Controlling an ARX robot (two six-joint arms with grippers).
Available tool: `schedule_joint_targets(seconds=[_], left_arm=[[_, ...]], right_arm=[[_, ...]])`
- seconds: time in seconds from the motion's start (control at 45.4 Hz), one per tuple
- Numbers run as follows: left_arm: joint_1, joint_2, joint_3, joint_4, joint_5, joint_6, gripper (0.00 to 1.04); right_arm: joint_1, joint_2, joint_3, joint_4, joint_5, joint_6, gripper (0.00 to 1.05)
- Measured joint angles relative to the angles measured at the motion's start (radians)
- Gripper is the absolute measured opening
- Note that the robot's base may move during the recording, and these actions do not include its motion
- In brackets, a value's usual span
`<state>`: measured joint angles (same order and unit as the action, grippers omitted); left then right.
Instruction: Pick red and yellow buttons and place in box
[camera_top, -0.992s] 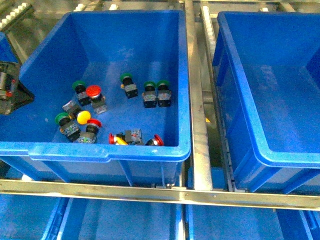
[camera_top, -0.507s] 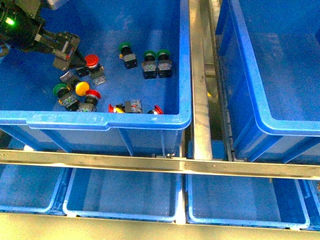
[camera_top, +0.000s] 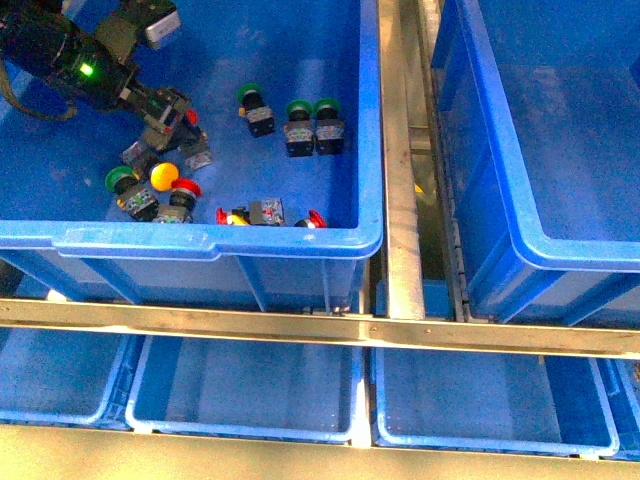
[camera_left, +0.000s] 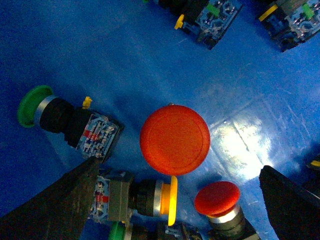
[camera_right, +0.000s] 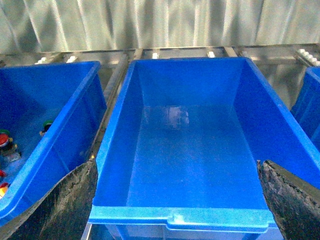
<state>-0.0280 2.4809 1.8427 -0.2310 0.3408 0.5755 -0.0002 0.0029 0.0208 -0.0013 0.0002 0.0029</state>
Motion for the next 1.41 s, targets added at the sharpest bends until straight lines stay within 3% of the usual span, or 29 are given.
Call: schedule_joint_targets(seconds=[0.507,0.815,0.926,1.168,1.41], left_arm=[[0.002,0.113,0.145,-0.040,0.034,0.015,0.96],[0.005,0.121,0.148,-0.024,0.053,0.003,0.38],[0.006,0.121,0.140,0.008,0.072,-0.032,0.34],[0.035,-0.090,-0.187,0.280,0.228,-0.341,0.34],[0.088,-0.317,-0.483,0.414,0.360,-0.659,0.34]], right_arm=[[0.000,0.000,0.000,0.000,0.000,0.000,0.97],[0.000,0.000,0.000,0.000,0.000,0.000,0.97],[0.000,0.000,0.000,0.000,0.000,0.000,0.97],[0.000,0.000,0.000,0.000,0.000,0.000,0.97],[0.000,0.000,0.000,0.000,0.000,0.000,0.97]])
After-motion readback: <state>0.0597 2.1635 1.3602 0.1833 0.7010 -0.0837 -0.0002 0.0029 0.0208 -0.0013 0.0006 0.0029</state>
